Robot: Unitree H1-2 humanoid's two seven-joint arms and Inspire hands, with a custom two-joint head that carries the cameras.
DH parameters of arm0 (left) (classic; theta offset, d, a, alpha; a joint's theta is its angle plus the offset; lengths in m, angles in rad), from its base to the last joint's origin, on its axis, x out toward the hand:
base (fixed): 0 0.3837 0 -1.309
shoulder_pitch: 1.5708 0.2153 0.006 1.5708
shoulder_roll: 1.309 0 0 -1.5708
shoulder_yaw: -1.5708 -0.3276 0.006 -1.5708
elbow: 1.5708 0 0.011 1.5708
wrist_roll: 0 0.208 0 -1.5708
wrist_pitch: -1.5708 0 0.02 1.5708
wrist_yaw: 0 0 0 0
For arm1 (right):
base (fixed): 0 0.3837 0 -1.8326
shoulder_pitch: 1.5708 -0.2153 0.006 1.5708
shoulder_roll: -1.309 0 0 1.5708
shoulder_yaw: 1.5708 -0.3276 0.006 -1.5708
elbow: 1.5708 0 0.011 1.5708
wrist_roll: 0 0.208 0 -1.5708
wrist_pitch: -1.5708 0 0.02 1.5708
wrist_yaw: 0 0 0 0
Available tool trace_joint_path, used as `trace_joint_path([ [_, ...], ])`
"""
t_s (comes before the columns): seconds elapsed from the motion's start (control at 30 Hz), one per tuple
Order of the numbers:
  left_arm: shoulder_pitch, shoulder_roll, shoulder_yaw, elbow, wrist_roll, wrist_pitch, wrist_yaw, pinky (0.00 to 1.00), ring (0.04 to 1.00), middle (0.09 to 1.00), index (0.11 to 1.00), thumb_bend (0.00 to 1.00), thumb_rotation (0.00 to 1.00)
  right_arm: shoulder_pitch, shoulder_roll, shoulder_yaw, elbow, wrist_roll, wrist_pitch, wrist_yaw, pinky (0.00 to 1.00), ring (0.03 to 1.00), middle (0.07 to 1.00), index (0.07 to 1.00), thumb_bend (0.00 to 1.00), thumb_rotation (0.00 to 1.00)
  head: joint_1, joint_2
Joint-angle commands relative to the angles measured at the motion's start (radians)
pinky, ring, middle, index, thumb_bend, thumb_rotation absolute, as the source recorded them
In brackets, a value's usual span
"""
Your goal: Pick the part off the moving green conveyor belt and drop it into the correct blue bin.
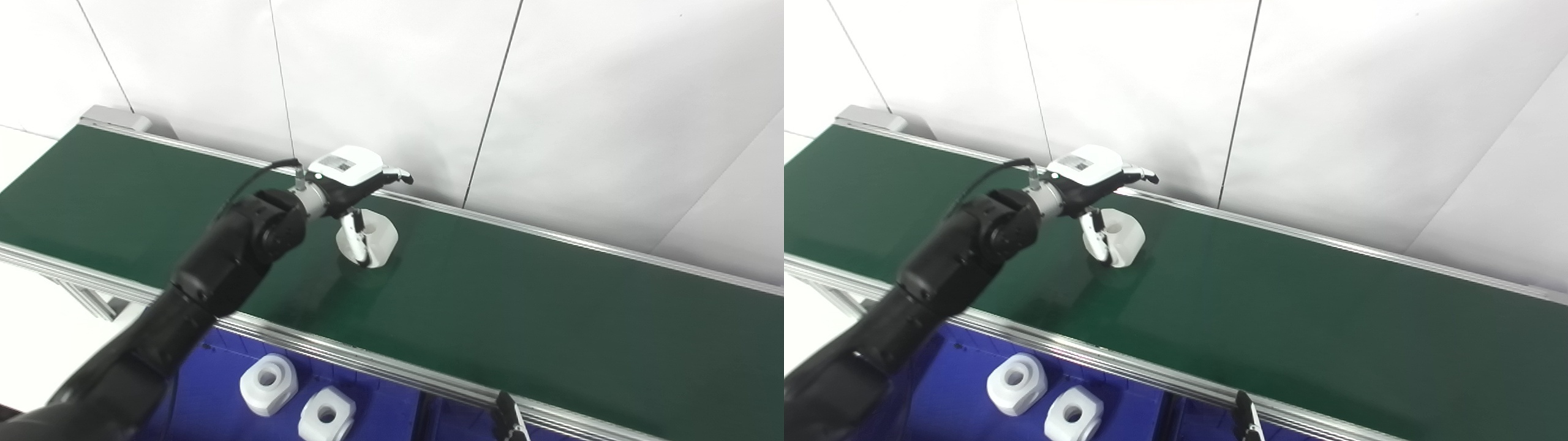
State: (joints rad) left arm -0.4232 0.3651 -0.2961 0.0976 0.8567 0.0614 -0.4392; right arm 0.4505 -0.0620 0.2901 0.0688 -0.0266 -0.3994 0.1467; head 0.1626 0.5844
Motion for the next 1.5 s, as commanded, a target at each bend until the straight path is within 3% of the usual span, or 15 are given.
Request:
trace_joint_path([
  [0.0,-0.021,-0.013,0.006,-0.017,0.005,0.044,0.039,0.68,0.851,0.903,0.893,1.00,0.21,-0.009,0.020,0.015,-0.022,0.001,-0.014,0.011,1.00,0.989,1.000,1.000,0.91,1.00,-0.003,0.001],
  [0.2,-0.006,-0.074,-0.029,0.021,0.039,0.101,0.094,0.76,0.881,0.908,0.905,1.00,0.21,-0.010,0.024,0.023,-0.029,-0.004,0.001,0.011,1.00,1.000,1.000,1.000,0.92,1.00,-0.015,0.002],
  [0.37,-0.001,-0.122,-0.077,0.094,0.047,0.107,0.149,0.76,0.878,0.907,0.899,1.00,0.19,-0.010,0.030,0.029,-0.027,0.002,-0.004,0.013,1.00,0.991,1.000,1.000,0.90,0.98,-0.031,0.007],
  [0.47,-0.012,-0.128,-0.121,0.132,0.075,0.104,0.160,0.76,0.874,0.899,0.892,1.00,0.20,-0.009,0.035,0.032,-0.024,-0.001,-0.007,0.010,1.00,0.985,0.998,1.000,0.89,0.98,-0.035,0.008],
  [0.67,-0.056,-0.105,-0.221,0.173,0.170,0.084,0.208,0.85,0.877,0.873,0.856,1.00,0.12,-0.008,0.037,0.037,-0.024,0.002,-0.012,0.011,1.00,0.980,0.997,1.000,0.87,0.97,-0.040,0.012],
  [0.8,-0.090,-0.099,-0.275,0.219,0.248,0.063,0.323,0.81,0.821,0.814,0.798,1.00,0.04,-0.005,0.036,0.041,-0.034,0.011,-0.003,0.016,1.00,0.987,0.997,1.000,0.87,0.96,-0.044,0.016],
  [0.87,-0.107,-0.098,-0.298,0.246,0.273,0.057,0.366,0.75,0.760,0.766,0.744,0.89,0.01,-0.004,0.036,0.042,-0.034,0.011,-0.004,0.015,1.00,0.991,0.997,1.000,0.87,0.96,-0.044,0.018],
  [0.9,-0.117,-0.098,-0.309,0.257,0.285,0.059,0.372,0.71,0.727,0.743,0.708,0.76,0.00,-0.004,0.036,0.043,-0.034,0.012,-0.004,0.016,1.00,0.989,0.996,1.000,0.86,0.96,-0.045,0.019],
  [0.93,-0.126,-0.098,-0.319,0.262,0.293,0.062,0.369,0.69,0.706,0.728,0.683,0.70,0.00,-0.004,0.036,0.045,-0.035,0.013,-0.005,0.016,1.00,0.992,0.997,1.000,0.86,0.96,-0.046,0.020],
  [1.03,-0.154,-0.090,-0.352,0.262,0.330,0.075,0.346,0.66,0.686,0.711,0.647,0.69,0.00,-0.001,0.034,0.048,-0.042,0.012,-0.004,0.017,1.00,0.995,0.999,1.000,0.85,0.96,-0.045,0.025],
  [1.1,-0.173,-0.086,-0.373,0.266,0.354,0.075,0.347,0.62,0.645,0.686,0.533,0.56,0.03,0.000,0.032,0.050,-0.045,0.015,-0.004,0.017,1.00,0.989,0.997,1.000,0.85,0.96,-0.043,0.024],
  [1.2,-0.189,-0.084,-0.384,0.272,0.360,0.068,0.360,0.59,0.603,0.660,0.502,0.53,0.04,0.001,0.030,0.052,-0.045,0.016,-0.004,0.018,1.00,0.993,0.997,1.000,0.85,0.96,-0.044,0.027],
  [1.3,-0.205,-0.090,-0.382,0.283,0.358,0.050,0.382,0.38,0.391,0.450,0.507,0.52,0.00,0.002,0.030,0.054,-0.049,0.016,0.000,0.017,1.00,0.991,0.995,1.000,0.85,0.97,-0.047,0.029],
  [1.33,-0.210,-0.092,-0.382,0.286,0.354,0.045,0.386,0.30,0.323,0.467,0.494,0.52,0.00,0.002,0.031,0.054,-0.050,0.017,0.001,0.017,1.00,0.989,0.995,1.000,0.86,0.96,-0.048,0.029],
  [1.47,-0.219,-0.097,-0.379,0.280,0.335,0.036,0.356,0.29,0.329,0.414,0.509,0.52,0.00,0.007,0.032,0.055,-0.055,0.012,0.009,0.014,1.00,0.989,0.991,1.000,0.87,0.97,-0.049,0.032],
])
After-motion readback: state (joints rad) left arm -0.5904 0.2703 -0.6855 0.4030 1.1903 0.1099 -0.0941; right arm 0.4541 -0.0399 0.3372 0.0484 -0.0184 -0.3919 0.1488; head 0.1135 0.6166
